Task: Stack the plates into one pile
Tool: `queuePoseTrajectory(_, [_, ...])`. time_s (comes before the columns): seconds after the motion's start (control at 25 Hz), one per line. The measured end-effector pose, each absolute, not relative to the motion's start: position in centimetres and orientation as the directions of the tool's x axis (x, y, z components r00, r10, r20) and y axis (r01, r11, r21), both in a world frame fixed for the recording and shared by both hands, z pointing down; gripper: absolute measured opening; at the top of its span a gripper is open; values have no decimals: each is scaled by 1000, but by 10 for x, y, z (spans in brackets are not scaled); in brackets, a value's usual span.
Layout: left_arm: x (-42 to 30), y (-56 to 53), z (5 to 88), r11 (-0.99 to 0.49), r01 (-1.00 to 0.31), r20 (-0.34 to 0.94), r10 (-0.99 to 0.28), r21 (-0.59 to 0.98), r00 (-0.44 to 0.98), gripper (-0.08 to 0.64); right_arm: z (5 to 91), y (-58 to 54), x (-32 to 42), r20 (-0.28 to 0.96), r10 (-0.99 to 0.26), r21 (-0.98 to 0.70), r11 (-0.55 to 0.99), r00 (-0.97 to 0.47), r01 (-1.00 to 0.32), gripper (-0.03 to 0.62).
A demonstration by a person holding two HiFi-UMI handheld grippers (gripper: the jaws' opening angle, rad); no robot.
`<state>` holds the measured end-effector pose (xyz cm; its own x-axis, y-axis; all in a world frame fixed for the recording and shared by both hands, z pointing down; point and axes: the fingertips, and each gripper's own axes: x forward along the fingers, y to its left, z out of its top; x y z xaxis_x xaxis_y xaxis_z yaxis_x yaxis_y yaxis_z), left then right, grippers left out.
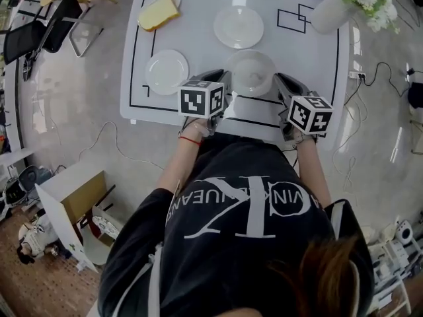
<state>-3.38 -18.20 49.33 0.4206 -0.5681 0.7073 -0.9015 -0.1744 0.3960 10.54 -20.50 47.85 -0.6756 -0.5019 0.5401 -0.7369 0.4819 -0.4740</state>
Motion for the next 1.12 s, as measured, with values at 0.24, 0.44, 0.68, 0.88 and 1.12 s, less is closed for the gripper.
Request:
queuePoseTrajectory(0.24, [-57, -207, 497, -161, -895, 708, -561, 415, 429, 48, 481, -231, 83, 549, -501, -482, 464, -669, -743, 32])
queuePoseTrajectory(0.44, [-69, -234, 497, -166, -886, 696, -563, 432, 445, 48, 480, -255, 71, 553, -521, -475, 444, -650, -760, 32])
queuePoseTrajectory(0.68, [-84, -262, 500, -152, -876, 685, -568, 457, 456, 48, 479, -286, 56, 554, -543, -464, 429, -631, -775, 32])
queuePoseTrajectory(0.88, [-95, -284, 498, -165, -876, 683, -567, 453, 460, 48, 479, -305, 46, 557, -558, -461, 409, -615, -788, 34])
queuePoseTrajectory(1.12, [-95, -307, 498, -210, -870, 675, -559, 447, 482, 55, 484, -327, 44, 555, -584, -469, 369, -593, -802, 44])
